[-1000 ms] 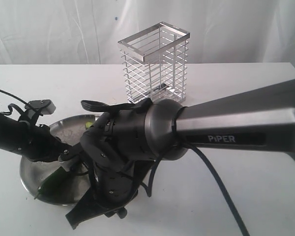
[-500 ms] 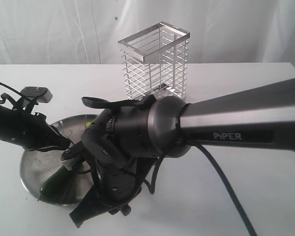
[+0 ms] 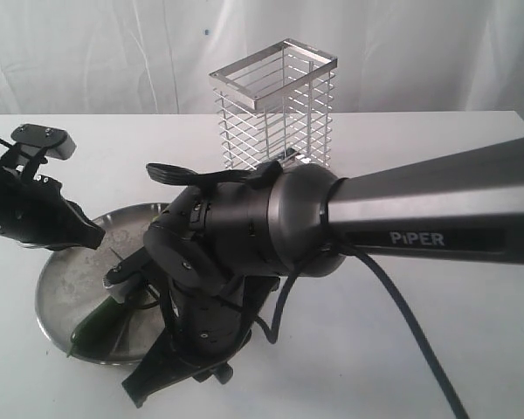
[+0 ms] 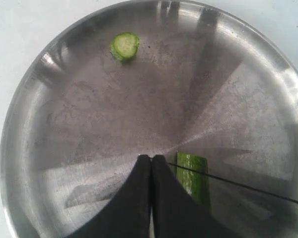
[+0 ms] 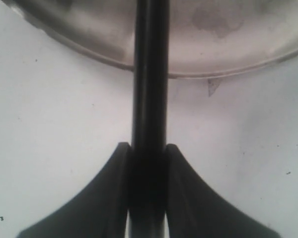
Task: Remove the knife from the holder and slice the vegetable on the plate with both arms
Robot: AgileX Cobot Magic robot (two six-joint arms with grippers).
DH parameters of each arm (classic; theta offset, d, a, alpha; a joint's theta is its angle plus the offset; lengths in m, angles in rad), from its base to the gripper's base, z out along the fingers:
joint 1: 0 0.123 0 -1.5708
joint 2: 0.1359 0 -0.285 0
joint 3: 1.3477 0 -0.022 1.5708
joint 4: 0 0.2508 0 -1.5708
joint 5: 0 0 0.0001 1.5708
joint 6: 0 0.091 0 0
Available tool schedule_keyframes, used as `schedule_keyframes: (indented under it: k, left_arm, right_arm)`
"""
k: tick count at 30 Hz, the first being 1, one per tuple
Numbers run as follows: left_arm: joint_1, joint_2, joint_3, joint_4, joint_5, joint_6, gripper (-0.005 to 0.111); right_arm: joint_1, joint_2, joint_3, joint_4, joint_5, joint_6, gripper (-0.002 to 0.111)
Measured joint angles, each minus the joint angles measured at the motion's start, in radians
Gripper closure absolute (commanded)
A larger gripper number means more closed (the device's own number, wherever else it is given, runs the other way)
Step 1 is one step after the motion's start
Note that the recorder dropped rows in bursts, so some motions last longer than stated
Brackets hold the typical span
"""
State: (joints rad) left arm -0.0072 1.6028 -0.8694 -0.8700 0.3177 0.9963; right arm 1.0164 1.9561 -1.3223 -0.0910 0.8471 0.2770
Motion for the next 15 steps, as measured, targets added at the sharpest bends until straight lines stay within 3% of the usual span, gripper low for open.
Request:
schedule_keyframes:
  k: [15]
  left_arm:
    - [0.000, 0.000, 0.000, 0.000, 0.001, -0.016, 0.107]
  right_arm:
    - [0.000, 0.000, 0.000, 0.008, -0.020, -0.005, 0.108]
